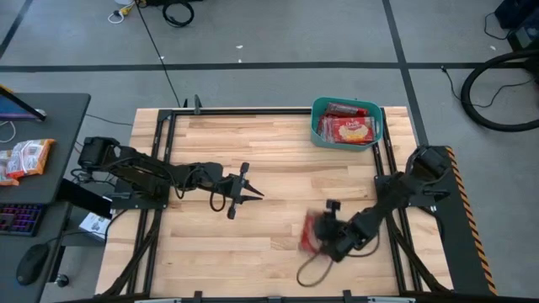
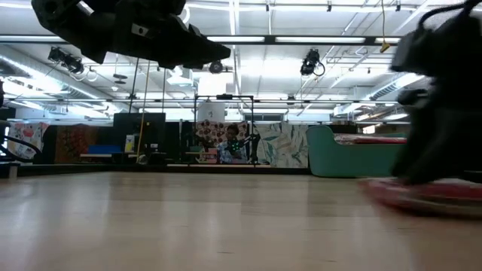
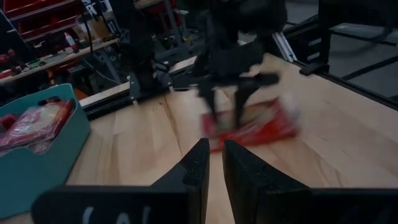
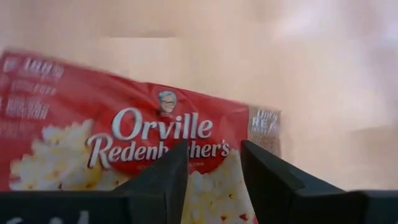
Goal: Sort popcorn bags into baskets
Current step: Put the popcorn bag into the blue bin
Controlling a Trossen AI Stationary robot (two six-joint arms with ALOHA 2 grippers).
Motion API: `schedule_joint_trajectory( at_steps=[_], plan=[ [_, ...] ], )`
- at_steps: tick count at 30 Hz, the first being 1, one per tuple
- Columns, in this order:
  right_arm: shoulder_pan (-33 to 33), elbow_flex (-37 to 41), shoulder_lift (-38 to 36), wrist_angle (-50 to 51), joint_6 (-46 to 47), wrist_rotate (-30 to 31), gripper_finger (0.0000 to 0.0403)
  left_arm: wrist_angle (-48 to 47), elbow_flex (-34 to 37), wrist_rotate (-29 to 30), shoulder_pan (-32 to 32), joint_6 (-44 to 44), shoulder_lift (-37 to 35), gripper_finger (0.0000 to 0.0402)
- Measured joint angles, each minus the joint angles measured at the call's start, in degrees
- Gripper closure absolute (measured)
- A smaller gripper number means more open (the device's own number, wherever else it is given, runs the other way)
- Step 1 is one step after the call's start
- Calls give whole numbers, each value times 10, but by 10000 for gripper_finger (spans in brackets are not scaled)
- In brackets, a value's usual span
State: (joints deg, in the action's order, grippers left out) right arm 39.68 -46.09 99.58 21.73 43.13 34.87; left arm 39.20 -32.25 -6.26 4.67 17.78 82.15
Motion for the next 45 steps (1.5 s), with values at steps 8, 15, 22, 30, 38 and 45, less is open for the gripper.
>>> schedule_joint_trajectory(
  at_steps=[8,15,22,30,38,45],
  plan=[
    [-123,2,0,25,-98,105,262,4,0,-1,1,-39,0,351],
    [-141,-14,-56,42,-147,57,272,7,-18,0,1,-101,58,351],
    [-110,-17,-122,194,-76,-12,272,-36,-99,1,1,-124,155,351],
    [-77,23,-144,229,-1,-107,272,-140,-198,8,15,-116,219,346],
    [-44,38,-129,172,21,-103,272,-171,-261,30,26,-74,288,300],
    [-21,38,-88,84,-46,-88,273,-153,-327,35,26,-42,365,297]
  ],
)
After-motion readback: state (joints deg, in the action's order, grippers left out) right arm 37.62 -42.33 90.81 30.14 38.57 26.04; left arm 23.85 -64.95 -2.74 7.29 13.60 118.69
